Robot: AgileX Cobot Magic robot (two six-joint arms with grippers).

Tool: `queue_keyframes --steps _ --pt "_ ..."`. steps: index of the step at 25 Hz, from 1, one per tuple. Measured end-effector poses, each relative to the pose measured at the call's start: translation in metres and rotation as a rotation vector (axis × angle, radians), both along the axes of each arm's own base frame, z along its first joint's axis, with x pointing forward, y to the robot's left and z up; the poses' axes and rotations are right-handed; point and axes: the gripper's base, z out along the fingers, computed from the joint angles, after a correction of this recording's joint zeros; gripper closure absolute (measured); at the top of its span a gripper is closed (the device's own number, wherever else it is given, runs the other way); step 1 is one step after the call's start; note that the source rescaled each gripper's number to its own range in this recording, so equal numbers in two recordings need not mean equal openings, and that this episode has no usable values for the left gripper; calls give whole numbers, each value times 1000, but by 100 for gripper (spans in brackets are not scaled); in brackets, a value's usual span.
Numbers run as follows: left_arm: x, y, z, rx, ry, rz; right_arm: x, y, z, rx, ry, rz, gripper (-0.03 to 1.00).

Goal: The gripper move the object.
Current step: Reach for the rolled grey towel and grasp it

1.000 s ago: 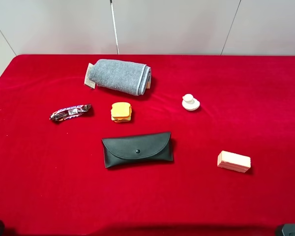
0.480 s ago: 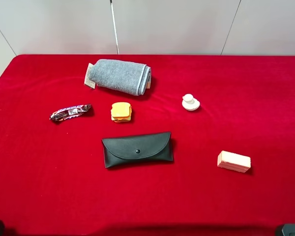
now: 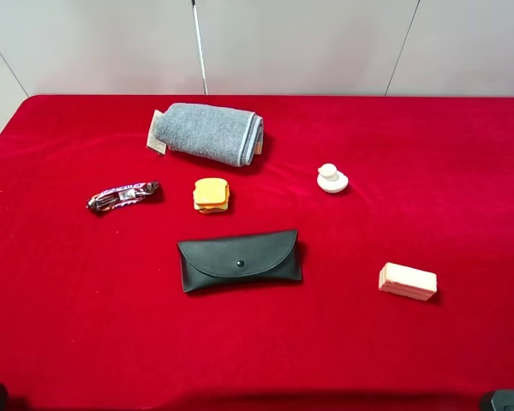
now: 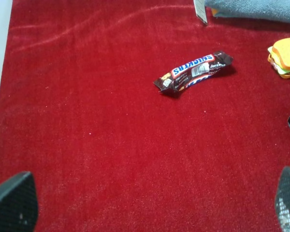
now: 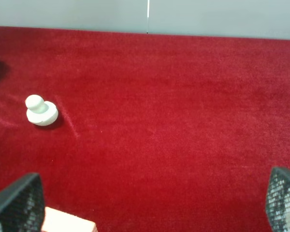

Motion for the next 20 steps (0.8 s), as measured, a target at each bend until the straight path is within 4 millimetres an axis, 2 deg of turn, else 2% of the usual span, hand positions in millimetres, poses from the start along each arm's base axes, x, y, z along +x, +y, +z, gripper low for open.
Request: queue_keyframes --steps 20 --pt "0 0 0 0 0 0 1 1 0 6 6 4 -3"
